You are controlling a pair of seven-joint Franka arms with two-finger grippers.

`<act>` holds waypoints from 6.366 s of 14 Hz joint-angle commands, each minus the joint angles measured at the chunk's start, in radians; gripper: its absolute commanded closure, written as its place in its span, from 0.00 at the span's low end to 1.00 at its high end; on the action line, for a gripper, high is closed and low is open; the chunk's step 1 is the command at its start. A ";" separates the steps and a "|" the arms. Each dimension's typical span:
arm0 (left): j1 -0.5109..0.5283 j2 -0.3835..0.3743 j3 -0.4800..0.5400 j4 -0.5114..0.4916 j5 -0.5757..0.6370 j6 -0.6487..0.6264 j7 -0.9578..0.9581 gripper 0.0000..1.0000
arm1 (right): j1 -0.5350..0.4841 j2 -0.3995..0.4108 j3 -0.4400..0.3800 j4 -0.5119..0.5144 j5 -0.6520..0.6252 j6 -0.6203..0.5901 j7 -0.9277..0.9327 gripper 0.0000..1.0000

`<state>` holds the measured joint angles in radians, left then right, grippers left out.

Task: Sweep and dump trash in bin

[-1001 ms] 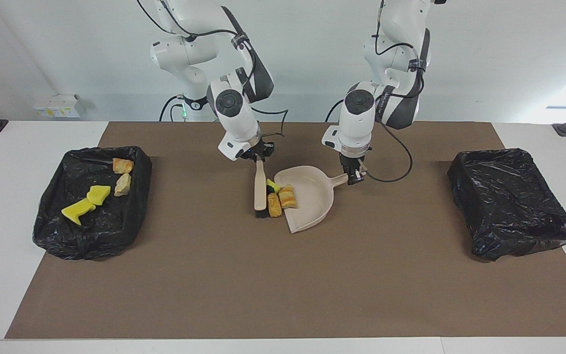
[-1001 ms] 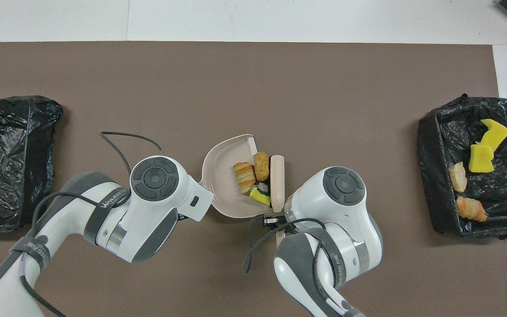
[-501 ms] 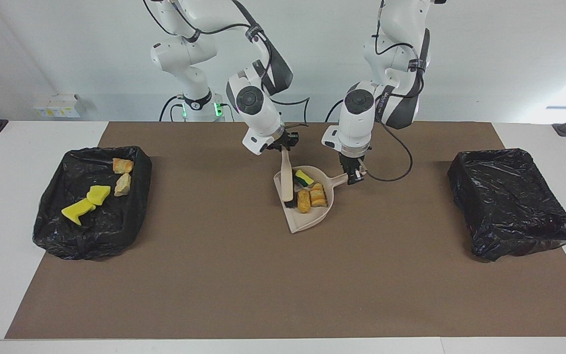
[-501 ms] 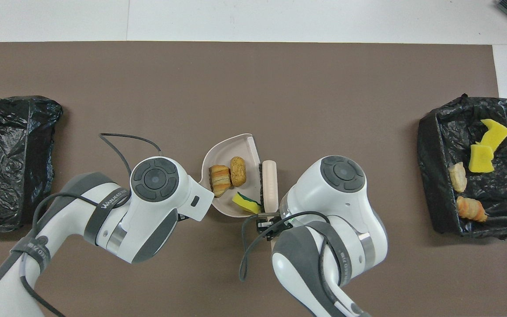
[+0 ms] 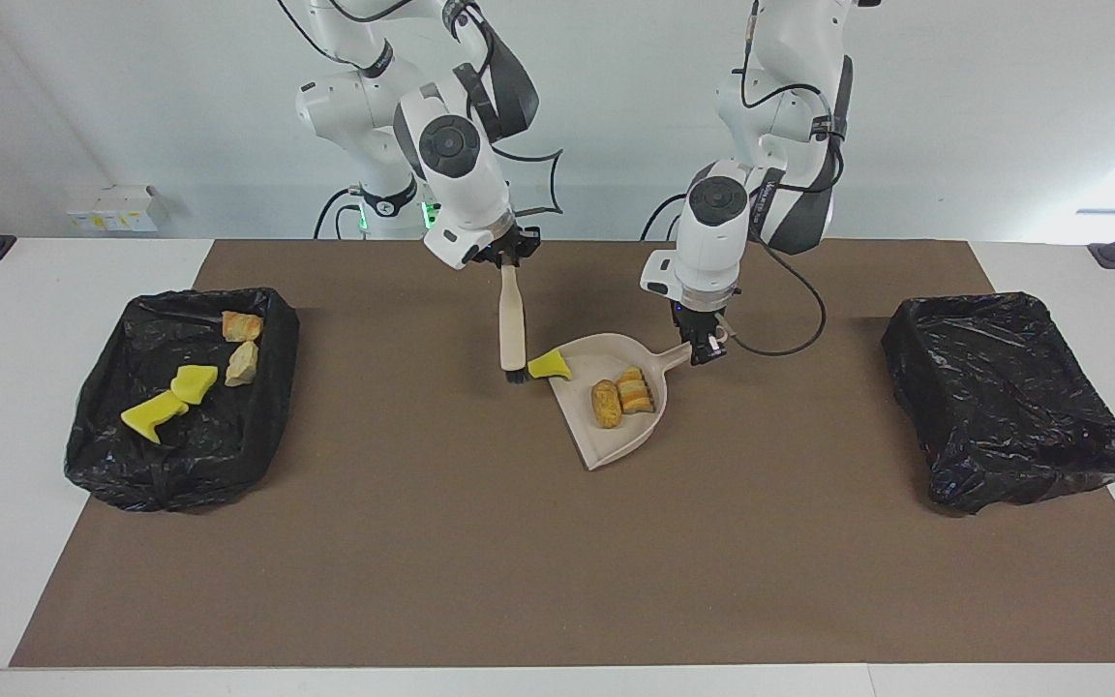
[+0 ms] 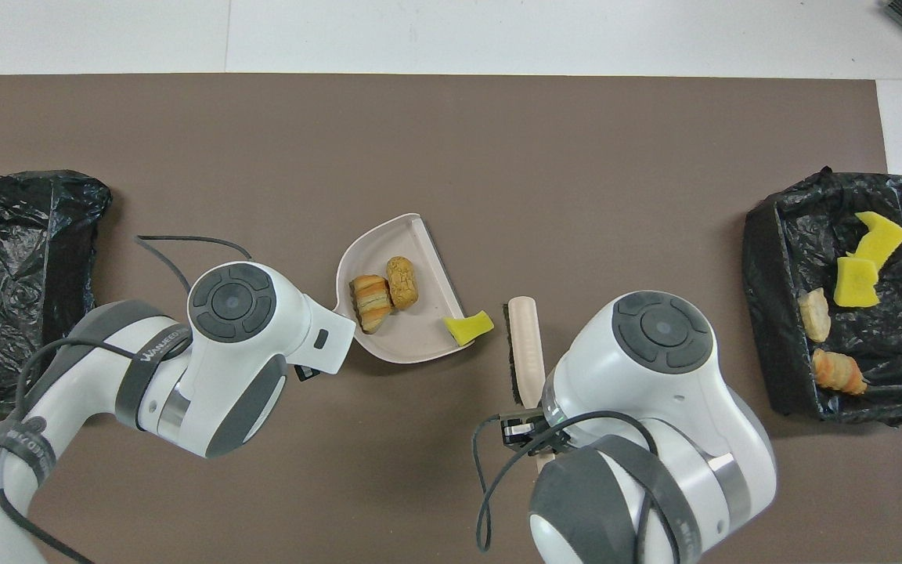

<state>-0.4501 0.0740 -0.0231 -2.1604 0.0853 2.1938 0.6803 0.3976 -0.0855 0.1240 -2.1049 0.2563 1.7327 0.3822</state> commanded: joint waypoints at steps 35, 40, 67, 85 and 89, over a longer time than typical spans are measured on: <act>0.033 -0.075 -0.001 -0.061 -0.039 0.014 0.001 1.00 | 0.017 0.128 -0.001 -0.107 -0.097 0.211 -0.230 1.00; 0.021 -0.103 -0.001 -0.110 -0.039 0.014 0.013 1.00 | 0.032 0.136 0.006 0.015 -0.051 0.182 -0.160 1.00; 0.419 -0.169 0.006 0.069 -0.124 -0.204 -0.024 1.00 | 0.374 0.050 0.009 -0.147 -0.038 0.333 0.402 1.00; 0.950 0.073 0.019 0.640 0.062 -0.597 0.736 1.00 | 0.135 0.081 -0.001 0.254 -0.176 -0.160 0.134 0.00; 0.982 0.087 0.017 0.659 0.200 -0.507 0.932 1.00 | -0.031 0.079 -0.015 0.400 -0.190 -0.309 -0.121 0.00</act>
<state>0.5172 0.1397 0.0041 -1.5421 0.2305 1.6557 1.5304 0.4403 -0.0137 0.1083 -1.7794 0.0849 1.4951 0.3868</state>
